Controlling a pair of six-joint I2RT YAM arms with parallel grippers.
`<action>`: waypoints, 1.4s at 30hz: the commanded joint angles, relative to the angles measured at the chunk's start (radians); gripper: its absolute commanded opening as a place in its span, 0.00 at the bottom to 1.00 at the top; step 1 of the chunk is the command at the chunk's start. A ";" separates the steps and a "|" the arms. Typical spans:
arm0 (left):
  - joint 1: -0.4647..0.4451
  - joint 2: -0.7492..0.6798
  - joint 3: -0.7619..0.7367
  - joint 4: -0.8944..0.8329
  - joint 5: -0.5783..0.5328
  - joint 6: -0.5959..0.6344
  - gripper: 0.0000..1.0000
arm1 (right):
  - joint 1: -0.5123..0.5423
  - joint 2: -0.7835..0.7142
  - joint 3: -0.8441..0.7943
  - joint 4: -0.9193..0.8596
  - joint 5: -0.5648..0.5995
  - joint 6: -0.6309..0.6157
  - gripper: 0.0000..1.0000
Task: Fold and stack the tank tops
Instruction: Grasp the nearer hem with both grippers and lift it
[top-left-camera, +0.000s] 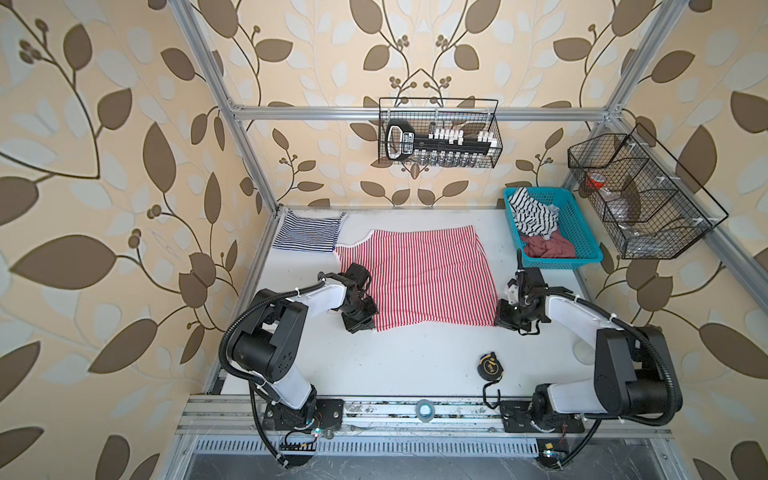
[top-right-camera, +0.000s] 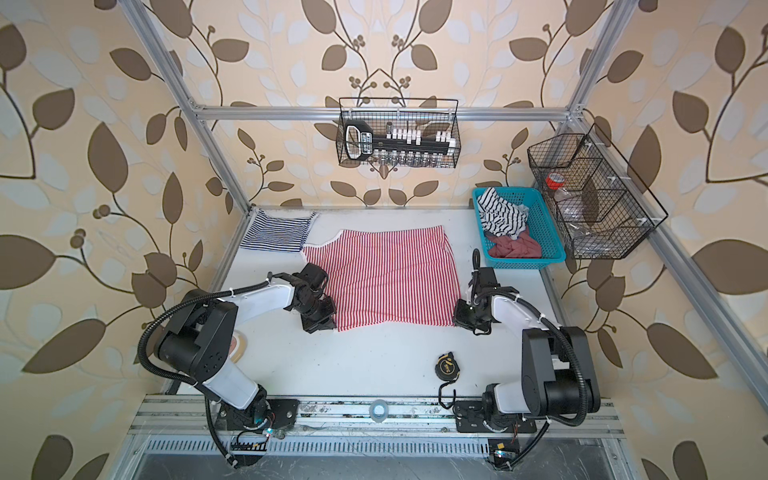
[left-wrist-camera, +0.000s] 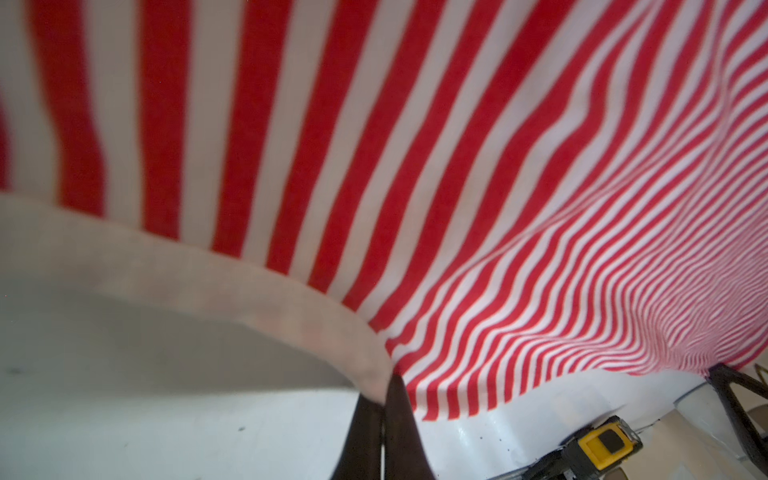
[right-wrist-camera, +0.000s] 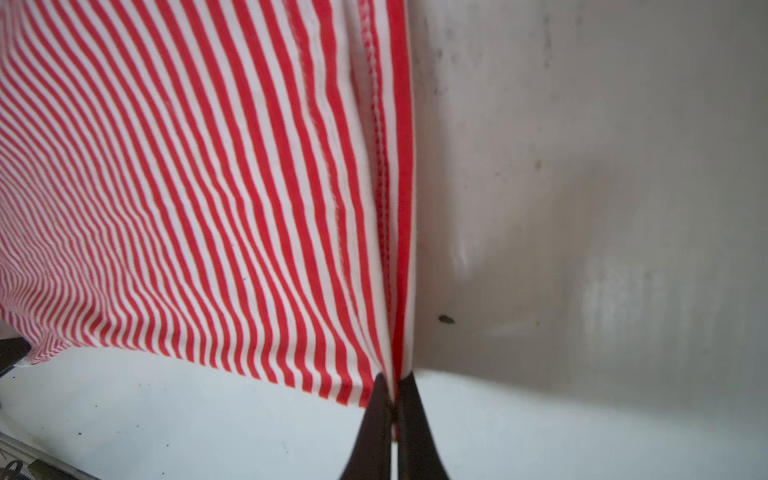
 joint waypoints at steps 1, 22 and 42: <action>-0.012 -0.038 -0.028 -0.082 -0.074 0.031 0.00 | 0.006 -0.060 -0.010 -0.055 0.019 0.005 0.00; -0.010 -0.109 0.135 -0.259 -0.112 0.128 0.00 | -0.014 -0.162 0.062 -0.156 -0.003 0.003 0.00; 0.056 0.153 0.435 -0.359 -0.129 0.266 0.00 | -0.048 0.151 0.299 -0.151 -0.043 -0.067 0.00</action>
